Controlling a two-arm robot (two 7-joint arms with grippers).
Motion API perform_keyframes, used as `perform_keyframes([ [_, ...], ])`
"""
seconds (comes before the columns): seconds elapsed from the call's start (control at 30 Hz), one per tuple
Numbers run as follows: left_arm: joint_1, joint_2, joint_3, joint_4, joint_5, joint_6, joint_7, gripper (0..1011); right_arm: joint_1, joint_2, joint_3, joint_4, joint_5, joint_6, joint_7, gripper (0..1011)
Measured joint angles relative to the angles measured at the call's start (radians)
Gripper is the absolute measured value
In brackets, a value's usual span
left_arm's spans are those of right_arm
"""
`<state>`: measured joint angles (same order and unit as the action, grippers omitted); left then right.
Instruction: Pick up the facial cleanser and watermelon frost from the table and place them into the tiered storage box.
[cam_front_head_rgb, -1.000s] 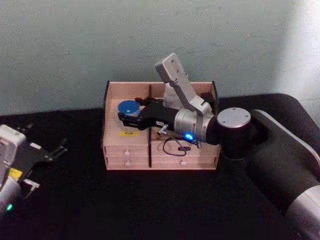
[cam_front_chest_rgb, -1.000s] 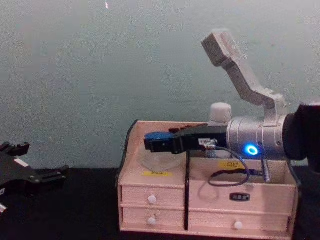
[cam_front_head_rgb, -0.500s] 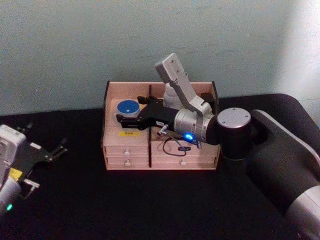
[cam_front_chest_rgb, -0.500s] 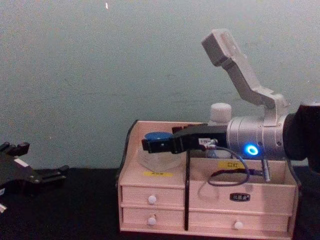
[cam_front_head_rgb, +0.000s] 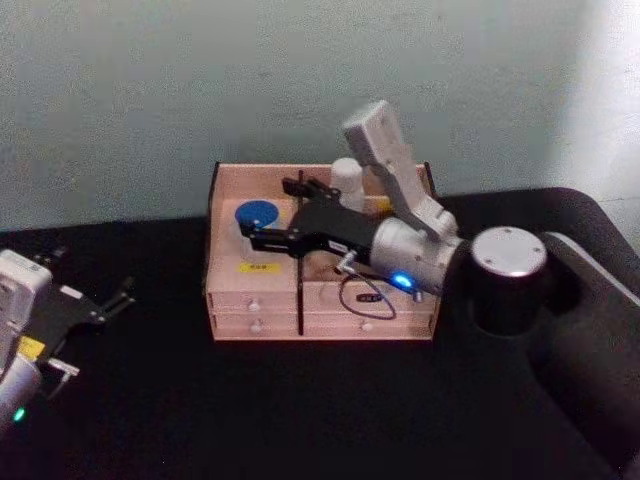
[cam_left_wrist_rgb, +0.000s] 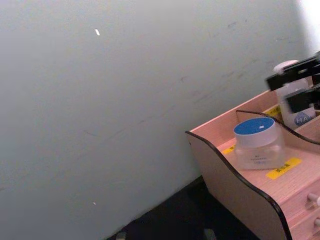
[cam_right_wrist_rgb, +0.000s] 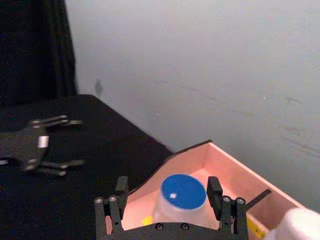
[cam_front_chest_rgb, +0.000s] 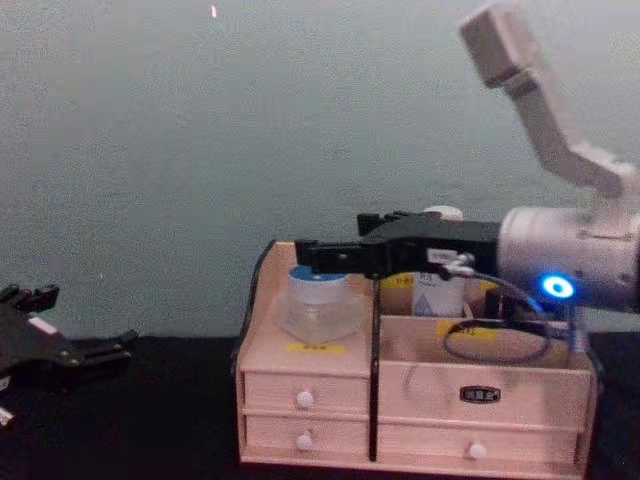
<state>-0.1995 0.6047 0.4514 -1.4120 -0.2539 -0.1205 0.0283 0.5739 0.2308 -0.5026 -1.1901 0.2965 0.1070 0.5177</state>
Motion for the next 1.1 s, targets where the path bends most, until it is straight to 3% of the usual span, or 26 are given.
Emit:
perform_keyframes([
  [0.13,0.000,0.000,0.000,0.000,0.000,0.000,0.000,1001,-0.048,0.044,0.005,-0.079,0.020,0.000,0.019,1002],
  [0.2,0.000,0.000,0.000,0.000,0.000,0.000,0.000,1002,-0.103,0.100,0.013,-0.161,0.043,-0.005,0.042,1003],
  [0.23,0.000,0.000,0.000,0.000,0.000,0.000,0.000,1001,-0.103,0.100,0.013,-0.161,0.043,-0.005,0.042,1003],
  [0.43,0.000,0.000,0.000,0.000,0.000,0.000,0.000,1001,-0.222,0.231,0.044,-0.310,0.099,-0.031,0.094,1002],
  [0.6,0.000,0.000,0.000,0.000,0.000,0.000,0.000,1001,-0.297,0.314,0.063,-0.384,0.116,-0.046,0.101,1002],
  [0.73,0.000,0.000,0.000,0.000,0.000,0.000,0.000,1001,-0.360,0.373,0.085,-0.439,0.123,-0.046,0.074,1003],
  [0.83,0.000,0.000,0.000,0.000,0.000,0.000,0.000,1001,-0.422,0.416,0.120,-0.485,0.127,-0.028,0.022,1002],
  [0.97,0.000,0.000,0.000,0.000,0.000,0.000,0.000,1001,-0.469,0.434,0.165,-0.512,0.127,-0.006,-0.050,1003],
  [1.1,0.000,0.000,0.000,0.000,0.000,0.000,0.000,1001,-0.501,0.427,0.216,-0.523,0.110,0.013,-0.139,1002],
])
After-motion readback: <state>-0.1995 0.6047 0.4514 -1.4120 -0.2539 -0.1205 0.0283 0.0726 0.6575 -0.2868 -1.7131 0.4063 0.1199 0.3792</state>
